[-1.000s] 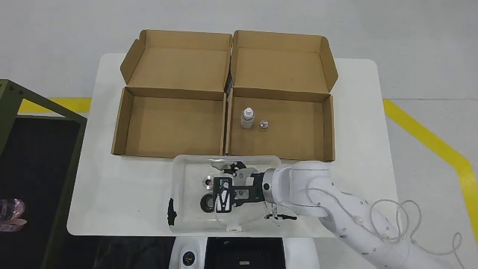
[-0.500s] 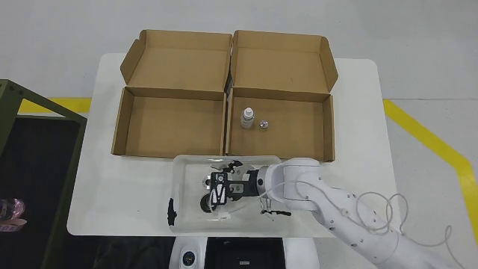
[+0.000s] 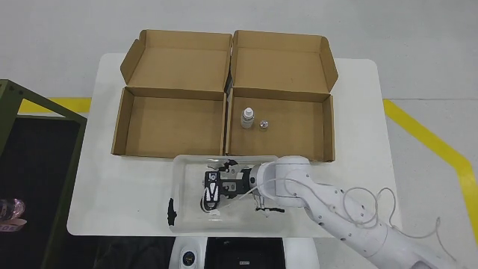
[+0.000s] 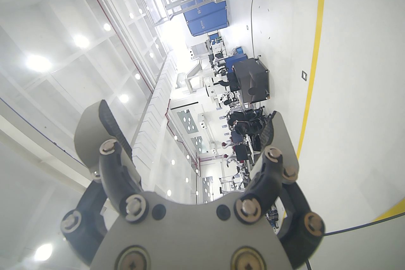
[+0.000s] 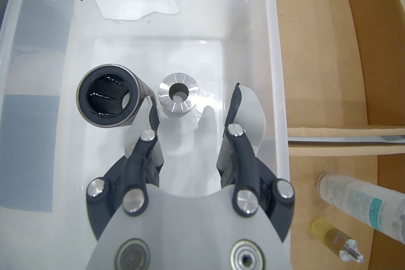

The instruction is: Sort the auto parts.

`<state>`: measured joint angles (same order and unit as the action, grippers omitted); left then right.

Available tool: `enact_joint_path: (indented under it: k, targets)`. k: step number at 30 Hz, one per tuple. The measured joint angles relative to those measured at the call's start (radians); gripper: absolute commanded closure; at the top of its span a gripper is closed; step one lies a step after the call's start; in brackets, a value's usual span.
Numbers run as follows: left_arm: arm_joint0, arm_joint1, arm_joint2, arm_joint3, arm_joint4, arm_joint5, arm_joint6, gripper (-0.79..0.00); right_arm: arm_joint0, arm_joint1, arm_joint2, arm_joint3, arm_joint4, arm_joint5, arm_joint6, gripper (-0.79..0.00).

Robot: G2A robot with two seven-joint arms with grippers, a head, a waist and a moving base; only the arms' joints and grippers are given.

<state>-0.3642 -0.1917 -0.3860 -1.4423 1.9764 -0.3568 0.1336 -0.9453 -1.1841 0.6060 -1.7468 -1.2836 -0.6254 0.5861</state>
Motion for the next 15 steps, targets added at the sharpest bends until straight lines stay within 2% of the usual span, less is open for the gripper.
enact_joint_path:
  k: [15]
  targets:
    - [0.000, 0.000, 0.000, 0.000, 0.000, 0.000, 0.000, -0.785, 0.047, -0.047, -0.062, 0.079, 0.002, -0.001, 0.013, -0.425]
